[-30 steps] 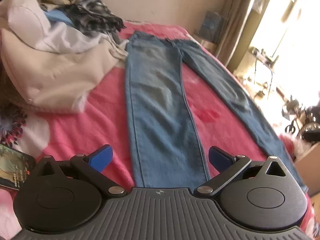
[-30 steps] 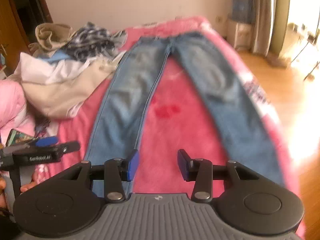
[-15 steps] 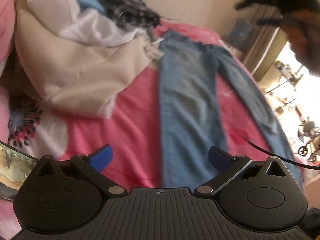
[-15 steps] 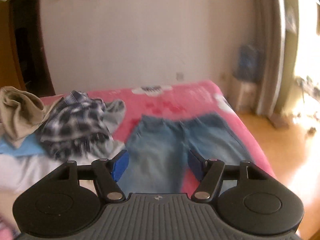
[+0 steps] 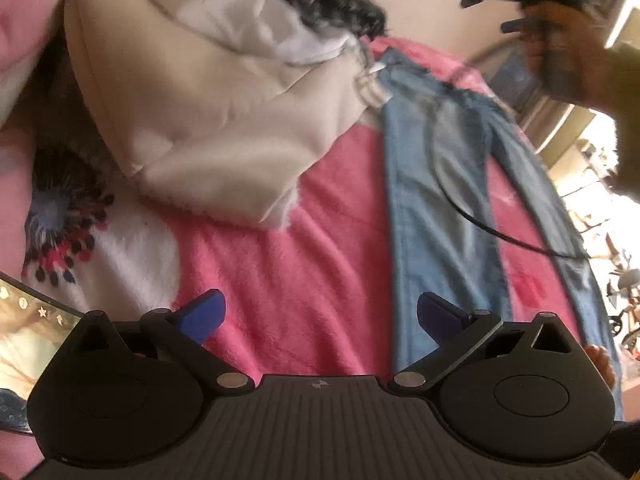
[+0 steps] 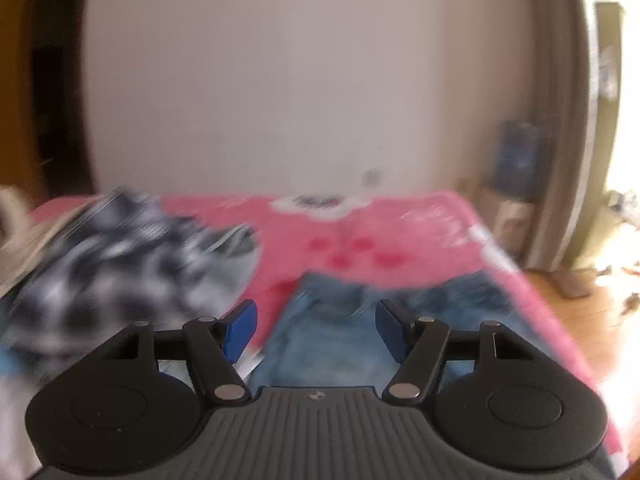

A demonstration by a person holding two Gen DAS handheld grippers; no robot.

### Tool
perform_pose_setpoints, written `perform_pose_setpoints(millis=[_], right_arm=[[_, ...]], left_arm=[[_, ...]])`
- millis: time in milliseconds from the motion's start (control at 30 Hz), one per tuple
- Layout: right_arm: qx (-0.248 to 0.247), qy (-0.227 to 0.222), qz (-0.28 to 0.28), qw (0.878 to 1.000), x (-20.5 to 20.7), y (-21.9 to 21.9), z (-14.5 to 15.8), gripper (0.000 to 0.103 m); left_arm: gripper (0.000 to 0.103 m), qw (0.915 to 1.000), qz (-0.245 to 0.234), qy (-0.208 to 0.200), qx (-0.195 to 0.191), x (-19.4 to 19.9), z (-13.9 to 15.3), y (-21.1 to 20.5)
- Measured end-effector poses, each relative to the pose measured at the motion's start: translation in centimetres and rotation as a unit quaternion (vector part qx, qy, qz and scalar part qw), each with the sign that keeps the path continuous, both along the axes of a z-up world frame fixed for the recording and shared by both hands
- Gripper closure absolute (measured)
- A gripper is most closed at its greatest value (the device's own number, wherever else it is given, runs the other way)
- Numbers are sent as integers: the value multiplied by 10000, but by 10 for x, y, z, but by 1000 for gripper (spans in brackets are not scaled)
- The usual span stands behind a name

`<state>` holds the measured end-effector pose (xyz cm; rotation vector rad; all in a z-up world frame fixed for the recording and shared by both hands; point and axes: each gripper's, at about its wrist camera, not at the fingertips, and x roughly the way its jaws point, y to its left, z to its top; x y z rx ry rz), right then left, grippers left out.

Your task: Fold clothes

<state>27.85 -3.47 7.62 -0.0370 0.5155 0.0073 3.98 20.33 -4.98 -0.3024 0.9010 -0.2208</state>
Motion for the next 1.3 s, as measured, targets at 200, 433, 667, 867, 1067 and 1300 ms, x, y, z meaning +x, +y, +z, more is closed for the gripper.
perform_pose_setpoints(millis=[200, 433, 667, 867, 1067, 1300], right_arm=[[-105, -92, -541, 9984, 9, -3, -4, 35], [170, 117, 41, 9998, 3, -21, -9, 35], [600, -20, 688, 9958, 10, -68, -9, 31], [1158, 76, 1036, 9878, 22, -106, -34, 31], [1754, 340, 1021, 9786, 43, -135, -63, 31], [1897, 623, 1090, 9738, 76, -141, -98, 31]], left_arm=[[0, 9998, -29, -160, -101, -10, 6, 7], [0, 9997, -126, -155, 120, 2, 3, -5], [0, 9992, -356, 181, 73, 39, 2, -21], [0, 9947, -669, 687, 374, 91, 9, -47], [0, 9808, -1474, 458, 1195, 134, 15, -100], [0, 9870, -1125, 186, 1132, 182, -6, -146]])
